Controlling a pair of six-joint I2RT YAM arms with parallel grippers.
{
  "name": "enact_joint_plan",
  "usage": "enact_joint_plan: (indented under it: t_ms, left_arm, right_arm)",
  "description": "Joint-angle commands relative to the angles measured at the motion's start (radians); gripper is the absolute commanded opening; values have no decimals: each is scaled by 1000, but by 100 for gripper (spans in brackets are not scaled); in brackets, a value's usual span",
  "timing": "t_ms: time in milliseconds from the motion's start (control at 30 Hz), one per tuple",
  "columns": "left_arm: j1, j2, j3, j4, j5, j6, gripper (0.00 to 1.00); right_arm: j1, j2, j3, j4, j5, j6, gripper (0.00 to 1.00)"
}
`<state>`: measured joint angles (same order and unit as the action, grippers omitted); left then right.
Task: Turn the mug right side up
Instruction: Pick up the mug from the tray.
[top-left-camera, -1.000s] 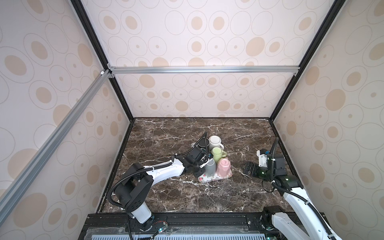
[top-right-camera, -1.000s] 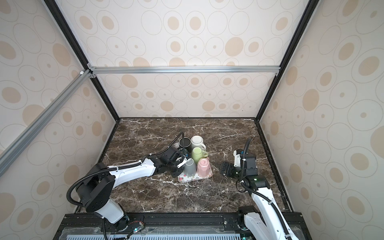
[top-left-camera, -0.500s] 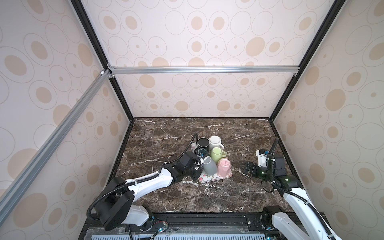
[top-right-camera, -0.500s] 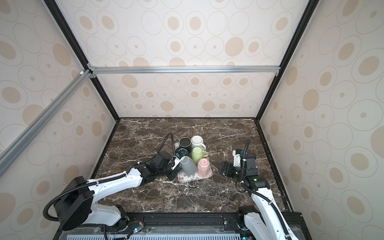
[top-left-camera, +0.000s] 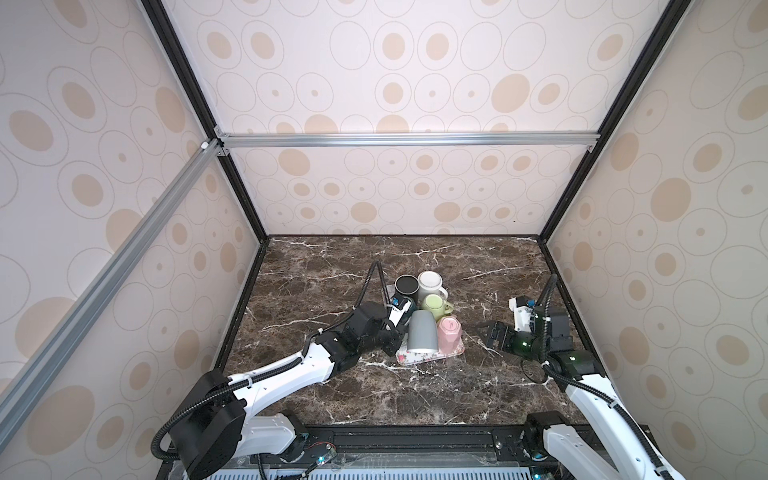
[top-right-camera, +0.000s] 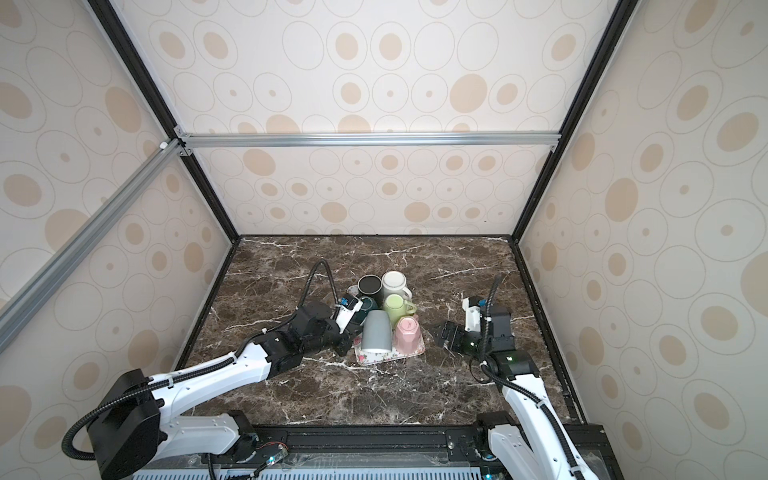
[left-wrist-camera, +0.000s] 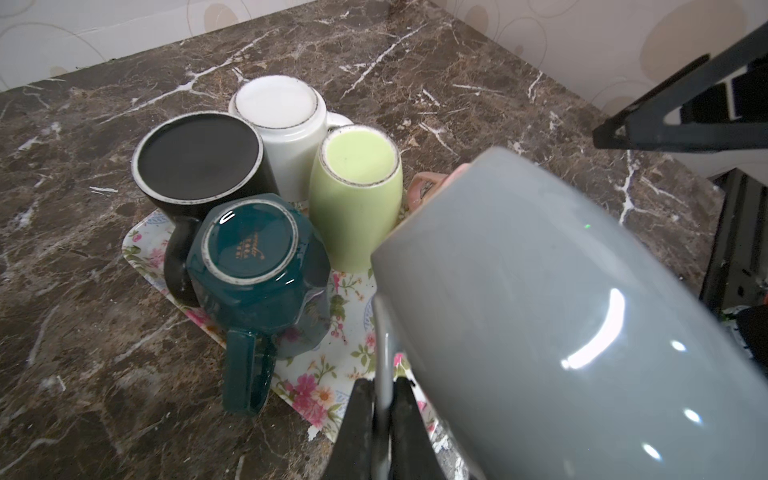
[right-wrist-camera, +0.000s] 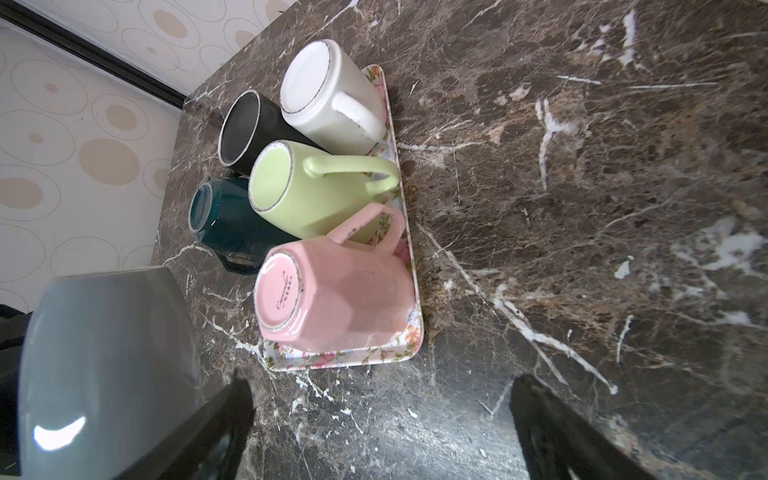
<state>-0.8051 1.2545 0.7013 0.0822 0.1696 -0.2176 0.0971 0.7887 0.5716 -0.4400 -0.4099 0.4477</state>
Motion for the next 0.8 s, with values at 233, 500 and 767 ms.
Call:
enact_joint_plan:
  t_ms: [233, 500, 767]
  left_arm:
    - [-8, -53, -55, 266, 60, -140, 0]
    - [-9, -53, -86, 322, 57, -185, 0]
    - [-9, -57, -82, 351, 34, -199, 0]
  right_arm:
    - [19, -9, 5, 41, -46, 47, 98]
    - [54, -2, -1, 98, -52, 94, 98]
    - [132, 43, -13, 155, -27, 126, 98]
